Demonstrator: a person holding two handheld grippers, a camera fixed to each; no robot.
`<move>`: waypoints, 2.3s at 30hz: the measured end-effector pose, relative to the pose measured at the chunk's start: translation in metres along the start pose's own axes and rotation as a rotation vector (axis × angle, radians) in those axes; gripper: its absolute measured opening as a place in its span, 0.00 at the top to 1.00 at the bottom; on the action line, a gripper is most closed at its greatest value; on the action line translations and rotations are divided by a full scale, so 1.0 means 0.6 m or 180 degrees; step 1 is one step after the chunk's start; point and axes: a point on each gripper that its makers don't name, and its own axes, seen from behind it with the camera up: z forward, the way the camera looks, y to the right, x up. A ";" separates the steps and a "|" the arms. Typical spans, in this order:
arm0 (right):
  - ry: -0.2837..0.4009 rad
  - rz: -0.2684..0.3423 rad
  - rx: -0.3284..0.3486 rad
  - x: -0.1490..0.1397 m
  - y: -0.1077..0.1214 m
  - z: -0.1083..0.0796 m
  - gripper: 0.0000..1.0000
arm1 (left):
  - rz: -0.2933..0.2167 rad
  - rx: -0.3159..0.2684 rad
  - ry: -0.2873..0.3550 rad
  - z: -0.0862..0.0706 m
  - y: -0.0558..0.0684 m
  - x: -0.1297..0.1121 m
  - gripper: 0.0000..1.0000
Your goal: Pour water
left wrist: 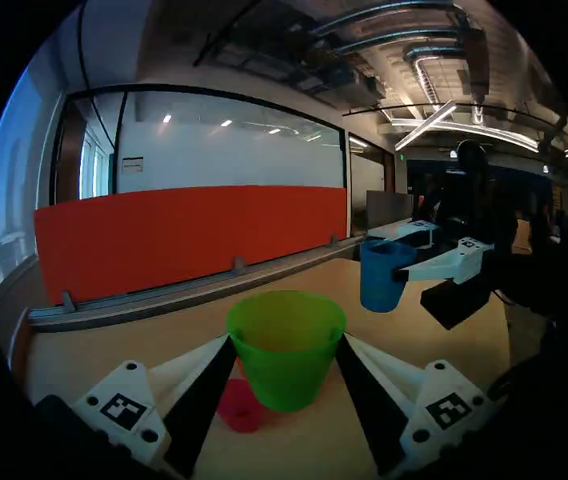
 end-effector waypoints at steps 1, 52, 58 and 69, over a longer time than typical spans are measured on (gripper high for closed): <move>0.0002 -0.0004 0.0001 0.001 0.000 0.000 0.10 | -0.0001 0.0000 0.0004 0.000 0.000 0.000 0.15; 0.0087 -0.1088 0.0010 0.103 0.023 0.024 0.10 | 0.0182 -0.0265 0.0082 0.011 0.055 0.005 0.15; 0.0145 -0.1290 -0.0010 0.132 0.026 0.029 0.10 | 0.0184 -0.0292 0.0088 0.011 0.060 0.007 0.16; 0.0182 -0.1645 -0.0053 0.164 0.037 0.041 0.10 | 0.0217 -0.0354 0.0098 0.016 0.074 0.010 0.16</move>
